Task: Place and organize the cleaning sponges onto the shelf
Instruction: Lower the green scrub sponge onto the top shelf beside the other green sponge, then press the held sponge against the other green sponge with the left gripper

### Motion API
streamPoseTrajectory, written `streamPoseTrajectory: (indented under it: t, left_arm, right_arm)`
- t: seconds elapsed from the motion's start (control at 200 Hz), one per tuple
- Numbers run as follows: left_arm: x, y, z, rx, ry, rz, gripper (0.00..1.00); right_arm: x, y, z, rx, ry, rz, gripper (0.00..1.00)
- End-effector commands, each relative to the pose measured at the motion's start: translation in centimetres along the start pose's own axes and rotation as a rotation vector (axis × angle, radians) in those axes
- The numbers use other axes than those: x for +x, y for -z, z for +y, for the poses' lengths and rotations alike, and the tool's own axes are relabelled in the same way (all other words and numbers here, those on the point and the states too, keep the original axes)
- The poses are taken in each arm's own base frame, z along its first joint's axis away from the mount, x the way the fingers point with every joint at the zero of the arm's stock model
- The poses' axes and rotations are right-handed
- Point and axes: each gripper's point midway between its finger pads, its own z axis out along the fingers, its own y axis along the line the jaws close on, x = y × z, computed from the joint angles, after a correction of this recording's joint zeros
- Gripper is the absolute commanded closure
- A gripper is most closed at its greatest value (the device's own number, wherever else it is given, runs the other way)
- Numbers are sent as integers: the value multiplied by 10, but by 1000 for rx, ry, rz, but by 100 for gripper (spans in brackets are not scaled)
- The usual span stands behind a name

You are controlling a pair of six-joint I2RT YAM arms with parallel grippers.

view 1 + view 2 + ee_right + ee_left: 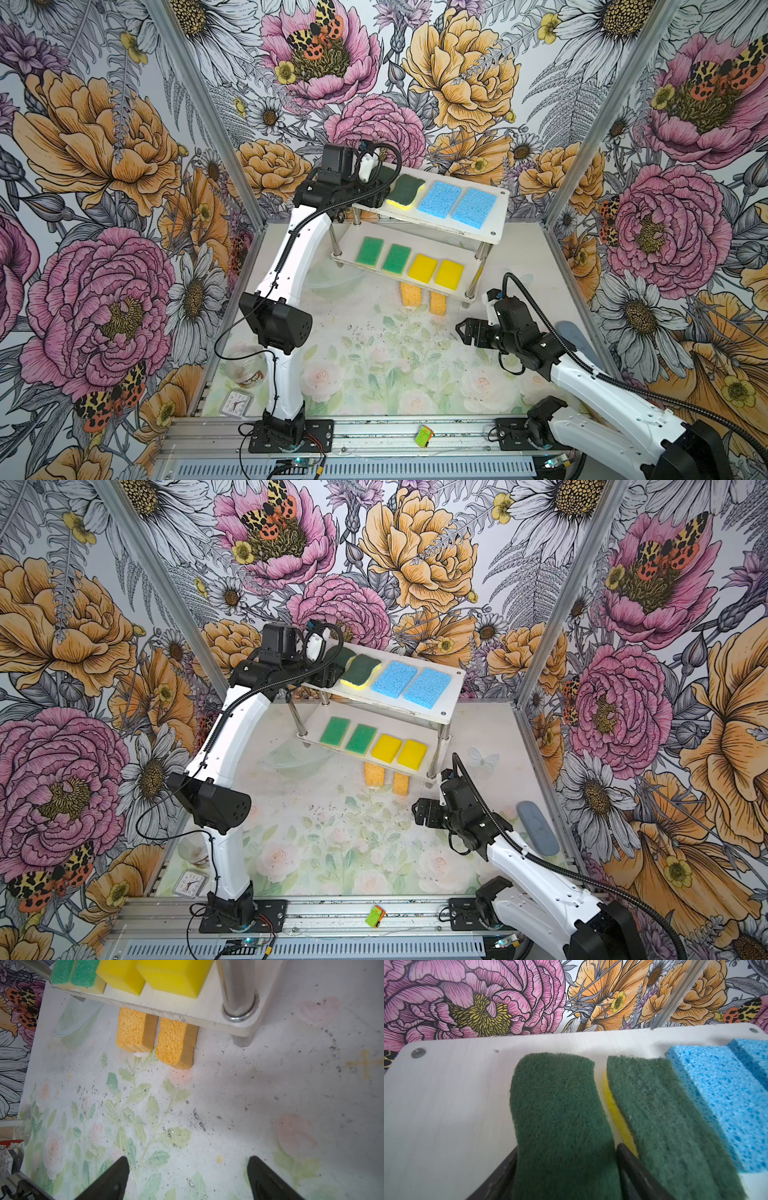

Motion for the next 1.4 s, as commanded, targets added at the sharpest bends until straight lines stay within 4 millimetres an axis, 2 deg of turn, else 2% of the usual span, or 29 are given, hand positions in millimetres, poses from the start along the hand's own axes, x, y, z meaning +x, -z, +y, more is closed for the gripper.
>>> streamPoseTrajectory:
  t: [0.0, 0.32, 0.906, 1.396]
  left_arm:
    - [-2, -4, -12, 42, 11, -6, 30]
    - [0, -6, -34, 70, -10, 2, 30]
    - [6, -10, -43, 82, 11, 21, 31]
    - [7, -14, -58, 109, 6, 27, 31]
  right_arm:
    - [-2, 2, -2, 2, -12, -19, 9]
    - [-2, 3, -2, 1, -12, -21, 9]
    - [0, 3, -4, 3, -16, -23, 9]
    - [0, 3, -4, 3, -16, -21, 9]
